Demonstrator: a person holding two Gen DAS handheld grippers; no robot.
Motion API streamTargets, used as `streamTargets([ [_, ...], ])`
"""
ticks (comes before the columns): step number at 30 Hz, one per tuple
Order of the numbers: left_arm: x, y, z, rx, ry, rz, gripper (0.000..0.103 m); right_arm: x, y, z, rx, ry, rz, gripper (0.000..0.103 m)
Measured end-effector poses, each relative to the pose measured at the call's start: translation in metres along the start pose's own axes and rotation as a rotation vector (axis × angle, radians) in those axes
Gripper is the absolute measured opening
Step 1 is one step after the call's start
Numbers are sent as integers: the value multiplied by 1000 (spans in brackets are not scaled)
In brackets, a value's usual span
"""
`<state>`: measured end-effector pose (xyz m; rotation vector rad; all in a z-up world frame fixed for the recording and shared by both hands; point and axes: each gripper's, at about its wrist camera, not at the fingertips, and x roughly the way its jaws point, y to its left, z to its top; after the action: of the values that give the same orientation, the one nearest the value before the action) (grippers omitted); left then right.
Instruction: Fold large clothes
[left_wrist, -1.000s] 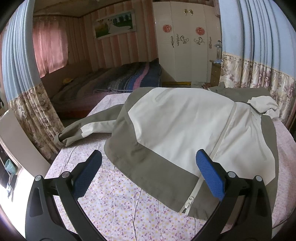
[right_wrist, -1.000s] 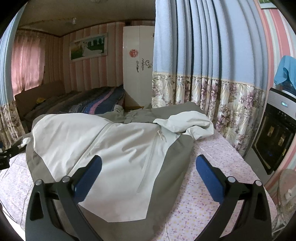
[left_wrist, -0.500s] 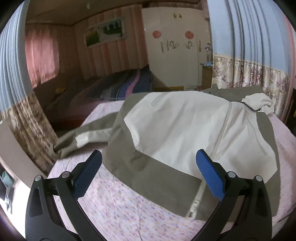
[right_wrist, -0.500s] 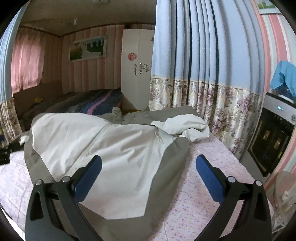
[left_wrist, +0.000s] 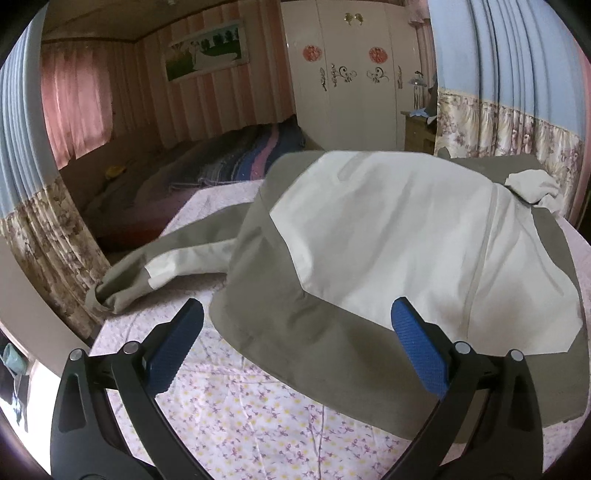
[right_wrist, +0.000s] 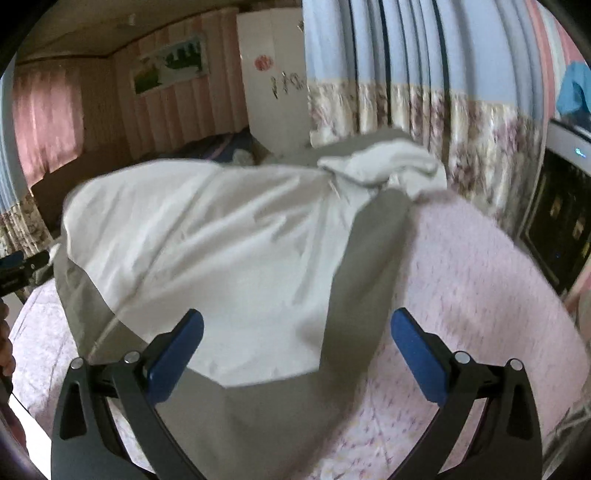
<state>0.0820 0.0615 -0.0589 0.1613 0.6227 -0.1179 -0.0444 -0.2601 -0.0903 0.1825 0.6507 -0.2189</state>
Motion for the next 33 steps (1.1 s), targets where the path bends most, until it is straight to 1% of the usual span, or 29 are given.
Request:
streamTargets([
  [4,5,-7,-7,-11,12,-37,100,11,-1,-15,5,43,-10,101],
  [8,9,-16,-20,-15,8,-40,100,20,-6,-21,3,80,-29,101],
  [10,11,-19,-26,-24,17,-45,100,23,-12,-23,21,92,-51,101],
  [12,13,-19,-30,-33,27,-52,100,29,-18,-25,55,124,-36,101],
  [14,14,-20,-33,-40,37,-58,100,38,-19,-28,84,163,7,100],
  [15,14,-20,-33,-41,39,-56,100,41,-18,-29,83,174,23,89],
  [16,13,-19,-32,-41,40,-51,100,43,-15,-29,71,172,27,84],
  [17,13,-20,-32,-41,39,-46,100,41,-11,-28,50,155,21,72],
  [18,13,-20,-31,-42,39,-41,100,38,-8,-26,29,140,21,57],
  [19,13,-19,-29,-45,39,-35,100,37,-8,-23,14,129,29,46],
  [20,13,-18,-29,-51,39,-33,100,37,-9,-19,3,126,39,25],
  [21,12,-18,-28,-57,38,-34,100,37,-11,-16,-2,128,61,18],
  [23,12,-16,-26,-76,37,-41,100,34,-14,-9,-28,119,100,8],
  [25,11,-16,-24,-86,38,-37,100,28,-14,-4,-80,89,99,6],
  [27,7,-16,-23,-84,33,-28,100,18,-20,3,-123,55,75,4],
  [29,2,-16,-22,-79,26,-18,100,11,-32,13,-146,24,21,3],
  [31,-2,-15,-22,-72,23,-12,100,4,-52,24,-142,-4,-45,3],
  [33,-3,-14,-23,-68,29,-30,100,1,-74,34,-134,-30,-138,3],
])
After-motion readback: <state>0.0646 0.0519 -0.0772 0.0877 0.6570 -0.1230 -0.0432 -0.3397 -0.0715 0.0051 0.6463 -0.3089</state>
